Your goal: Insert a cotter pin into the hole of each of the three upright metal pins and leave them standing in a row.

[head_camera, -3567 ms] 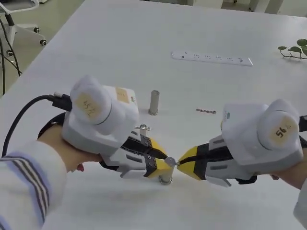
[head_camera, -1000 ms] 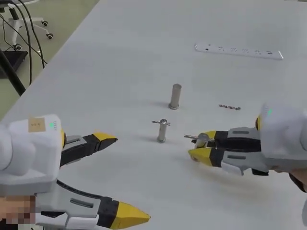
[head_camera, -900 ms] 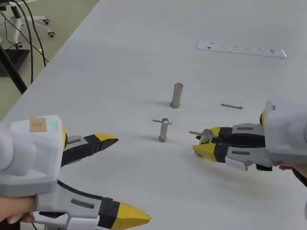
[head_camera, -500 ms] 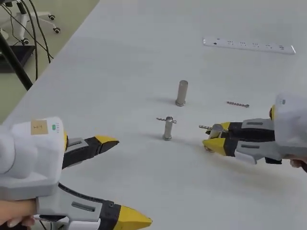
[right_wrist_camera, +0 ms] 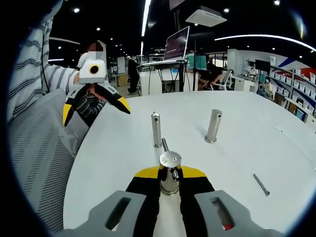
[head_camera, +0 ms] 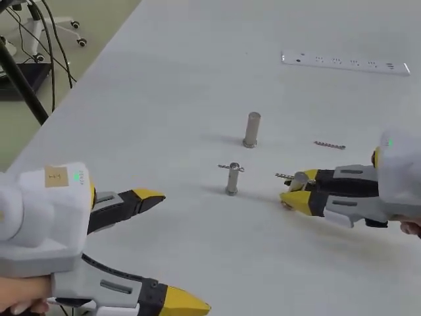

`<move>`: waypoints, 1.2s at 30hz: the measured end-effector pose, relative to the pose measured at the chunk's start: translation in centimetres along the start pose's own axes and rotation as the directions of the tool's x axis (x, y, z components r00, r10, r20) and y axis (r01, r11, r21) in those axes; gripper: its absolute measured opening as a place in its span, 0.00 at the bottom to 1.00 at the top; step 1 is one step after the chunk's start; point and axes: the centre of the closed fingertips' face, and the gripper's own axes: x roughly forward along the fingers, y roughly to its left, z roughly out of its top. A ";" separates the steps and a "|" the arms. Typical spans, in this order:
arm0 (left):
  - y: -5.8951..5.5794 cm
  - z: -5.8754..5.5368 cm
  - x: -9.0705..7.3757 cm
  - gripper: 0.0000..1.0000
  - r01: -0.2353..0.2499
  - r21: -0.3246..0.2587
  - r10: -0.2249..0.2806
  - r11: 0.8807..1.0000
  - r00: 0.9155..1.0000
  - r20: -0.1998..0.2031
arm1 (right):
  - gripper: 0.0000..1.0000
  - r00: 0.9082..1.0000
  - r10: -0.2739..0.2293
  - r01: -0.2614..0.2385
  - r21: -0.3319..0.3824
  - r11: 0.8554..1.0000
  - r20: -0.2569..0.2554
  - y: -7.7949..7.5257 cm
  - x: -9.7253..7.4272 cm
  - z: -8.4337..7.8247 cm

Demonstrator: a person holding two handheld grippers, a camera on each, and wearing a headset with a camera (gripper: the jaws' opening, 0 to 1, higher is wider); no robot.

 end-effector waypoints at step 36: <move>-1.0 4.2 -0.6 0.99 -0.025 0.035 0.020 0.999 0.990 0.137 | 0.84 0.955 -0.250 0.211 0.231 0.950 0.158 1.5 -8.3 5.8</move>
